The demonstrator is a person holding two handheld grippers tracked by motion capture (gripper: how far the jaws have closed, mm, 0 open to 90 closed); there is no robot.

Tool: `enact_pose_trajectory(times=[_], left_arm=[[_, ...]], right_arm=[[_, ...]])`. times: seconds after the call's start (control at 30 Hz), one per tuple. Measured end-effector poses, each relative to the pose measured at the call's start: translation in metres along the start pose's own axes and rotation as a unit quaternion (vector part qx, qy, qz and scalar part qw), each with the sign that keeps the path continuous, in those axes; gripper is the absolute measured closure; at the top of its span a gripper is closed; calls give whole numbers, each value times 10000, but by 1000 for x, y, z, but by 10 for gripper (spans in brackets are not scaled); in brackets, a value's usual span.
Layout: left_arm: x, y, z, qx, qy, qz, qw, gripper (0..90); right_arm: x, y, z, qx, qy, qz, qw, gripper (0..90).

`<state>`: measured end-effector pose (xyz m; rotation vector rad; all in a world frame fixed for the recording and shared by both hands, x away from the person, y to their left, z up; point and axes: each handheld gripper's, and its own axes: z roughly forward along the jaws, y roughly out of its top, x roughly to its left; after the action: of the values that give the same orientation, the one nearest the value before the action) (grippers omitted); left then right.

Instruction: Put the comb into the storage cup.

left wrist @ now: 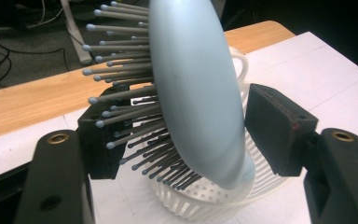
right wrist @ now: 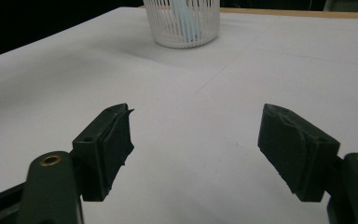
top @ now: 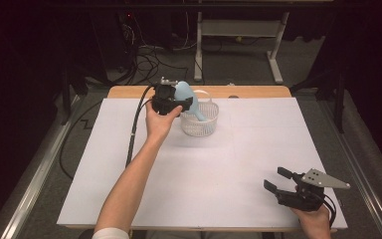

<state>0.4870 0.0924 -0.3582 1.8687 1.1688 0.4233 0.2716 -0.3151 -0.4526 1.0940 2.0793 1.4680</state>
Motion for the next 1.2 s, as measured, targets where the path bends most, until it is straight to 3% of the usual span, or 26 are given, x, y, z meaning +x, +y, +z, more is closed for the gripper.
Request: enact_pose_trajectory(times=[0.5,0.63,0.8,1.2], left_arm=[[7,-5,3,201,93,-104,9997,282],[10,-8,4,305,164,-199,9992,259],[12,-13,4,254,213,-314,9990,240],[13,-16,1,271,249,-243,9990,220]], right_arm=[[1,0,1,31,-7,-16,10000,265],[1,0,1,31,-2,-26,10000,265],[1,0,1,21,-4,-22,10000,264],[1,0,1,28,-14,-27,10000,265]])
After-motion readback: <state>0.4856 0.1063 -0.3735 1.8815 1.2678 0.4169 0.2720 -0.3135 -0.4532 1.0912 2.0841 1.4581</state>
